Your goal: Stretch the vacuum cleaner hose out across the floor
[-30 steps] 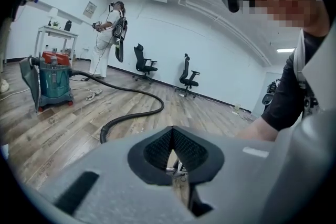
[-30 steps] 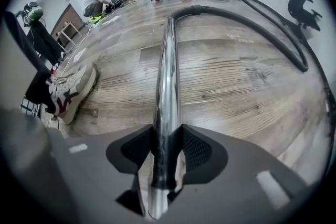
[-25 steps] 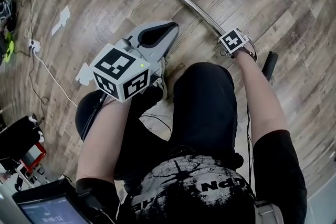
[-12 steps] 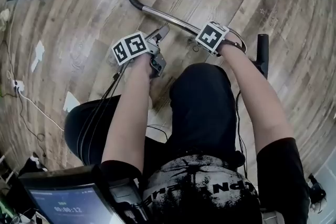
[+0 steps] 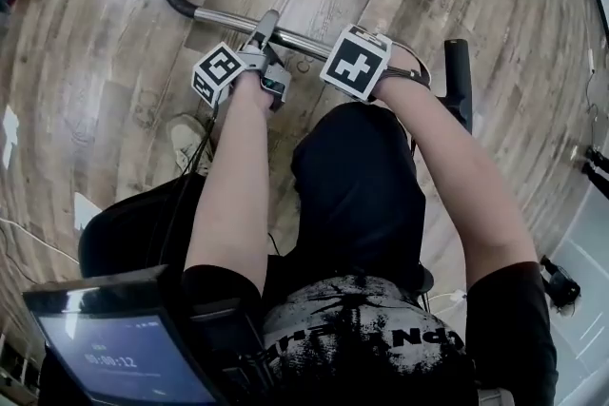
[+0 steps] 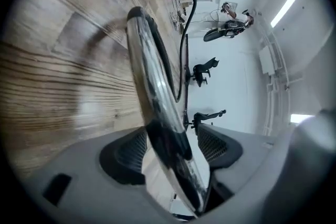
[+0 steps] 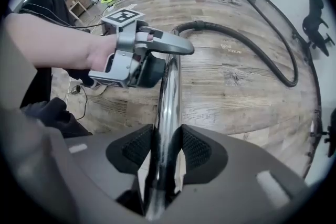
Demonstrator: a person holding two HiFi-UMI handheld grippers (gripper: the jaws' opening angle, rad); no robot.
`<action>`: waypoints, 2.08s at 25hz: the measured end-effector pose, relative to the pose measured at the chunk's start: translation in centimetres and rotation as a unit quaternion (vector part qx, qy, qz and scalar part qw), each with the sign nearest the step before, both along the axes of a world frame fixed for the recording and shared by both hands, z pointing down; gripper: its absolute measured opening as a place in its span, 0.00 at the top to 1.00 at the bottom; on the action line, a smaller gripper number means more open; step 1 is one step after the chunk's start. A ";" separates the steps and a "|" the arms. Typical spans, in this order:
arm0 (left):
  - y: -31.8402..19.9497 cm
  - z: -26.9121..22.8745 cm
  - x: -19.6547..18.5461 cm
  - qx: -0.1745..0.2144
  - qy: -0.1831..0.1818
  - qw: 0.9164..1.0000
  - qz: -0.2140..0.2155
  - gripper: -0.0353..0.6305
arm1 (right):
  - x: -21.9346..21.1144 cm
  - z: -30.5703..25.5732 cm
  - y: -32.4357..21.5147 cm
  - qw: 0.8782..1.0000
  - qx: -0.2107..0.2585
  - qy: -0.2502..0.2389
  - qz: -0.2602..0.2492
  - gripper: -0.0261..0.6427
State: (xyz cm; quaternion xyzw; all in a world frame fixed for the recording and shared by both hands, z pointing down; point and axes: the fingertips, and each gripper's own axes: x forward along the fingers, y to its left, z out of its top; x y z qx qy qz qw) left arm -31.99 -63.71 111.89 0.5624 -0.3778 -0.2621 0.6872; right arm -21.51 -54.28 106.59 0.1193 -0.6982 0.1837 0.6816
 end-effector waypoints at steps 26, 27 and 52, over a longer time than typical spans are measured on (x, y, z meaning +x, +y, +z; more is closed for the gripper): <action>-6.5 -15.9 -0.4 0.173 0.011 0.981 -0.086 0.77 | -0.3 -4.0 -4.4 0.986 0.154 -0.038 -0.045 0.80; -7.3 -16.4 -1.6 0.184 0.011 0.978 -0.096 0.78 | -0.3 -4.3 -4.0 0.987 0.146 -0.045 -0.045 0.80; -7.8 -43.9 0.0 0.178 -0.076 0.980 0.045 0.88 | -1.4 -28.1 -1.0 0.975 0.177 -0.093 0.098 0.83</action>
